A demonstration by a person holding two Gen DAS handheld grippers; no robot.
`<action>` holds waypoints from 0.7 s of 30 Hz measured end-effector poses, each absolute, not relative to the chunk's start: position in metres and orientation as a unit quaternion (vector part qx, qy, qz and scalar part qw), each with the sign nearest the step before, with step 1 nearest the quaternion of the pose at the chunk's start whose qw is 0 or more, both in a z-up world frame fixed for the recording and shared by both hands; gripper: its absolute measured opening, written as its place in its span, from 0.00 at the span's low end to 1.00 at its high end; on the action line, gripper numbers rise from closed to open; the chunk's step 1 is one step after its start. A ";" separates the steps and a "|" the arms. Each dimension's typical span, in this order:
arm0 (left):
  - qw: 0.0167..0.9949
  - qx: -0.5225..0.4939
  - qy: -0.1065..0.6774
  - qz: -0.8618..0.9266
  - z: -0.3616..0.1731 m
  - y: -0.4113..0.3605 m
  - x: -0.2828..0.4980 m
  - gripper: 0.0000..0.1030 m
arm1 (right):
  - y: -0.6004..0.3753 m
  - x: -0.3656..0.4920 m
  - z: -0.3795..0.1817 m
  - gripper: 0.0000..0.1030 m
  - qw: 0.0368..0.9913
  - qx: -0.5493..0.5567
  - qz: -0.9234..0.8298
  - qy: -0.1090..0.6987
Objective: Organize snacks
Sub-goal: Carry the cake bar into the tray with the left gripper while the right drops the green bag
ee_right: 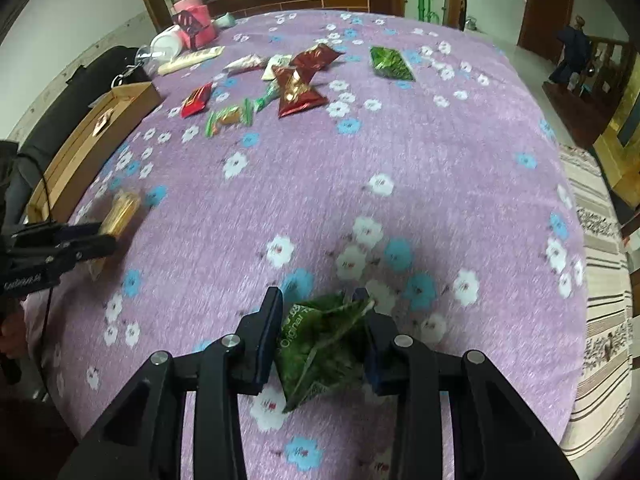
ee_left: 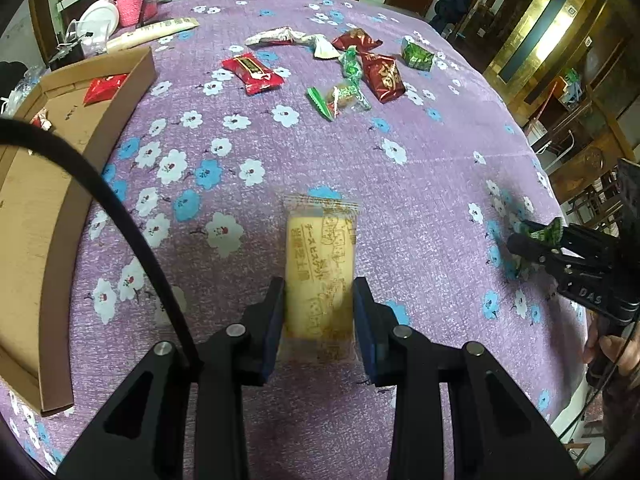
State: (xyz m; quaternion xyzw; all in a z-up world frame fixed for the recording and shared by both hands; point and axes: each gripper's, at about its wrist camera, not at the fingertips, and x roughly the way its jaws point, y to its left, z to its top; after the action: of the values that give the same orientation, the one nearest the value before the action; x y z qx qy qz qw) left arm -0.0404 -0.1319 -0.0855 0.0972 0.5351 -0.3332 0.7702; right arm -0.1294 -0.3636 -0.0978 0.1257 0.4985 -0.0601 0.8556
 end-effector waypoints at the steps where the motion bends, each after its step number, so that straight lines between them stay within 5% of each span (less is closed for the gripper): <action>1: 0.769 0.097 0.537 -0.334 -0.086 -0.132 -0.040 0.34 | -0.365 -0.131 -0.096 0.33 0.857 0.132 -0.062 0.495; 21: 0.807 0.057 0.501 -0.308 -0.045 -0.086 -0.010 0.34 | -0.305 -0.051 -0.061 0.33 0.867 0.161 0.060 0.467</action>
State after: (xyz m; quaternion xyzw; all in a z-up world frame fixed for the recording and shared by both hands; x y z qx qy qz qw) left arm -0.0097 -0.0865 -0.0448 0.0573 0.5014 -0.3075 0.8067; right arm -0.0508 -0.3048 -0.0612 0.1611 0.4671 0.0603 0.8673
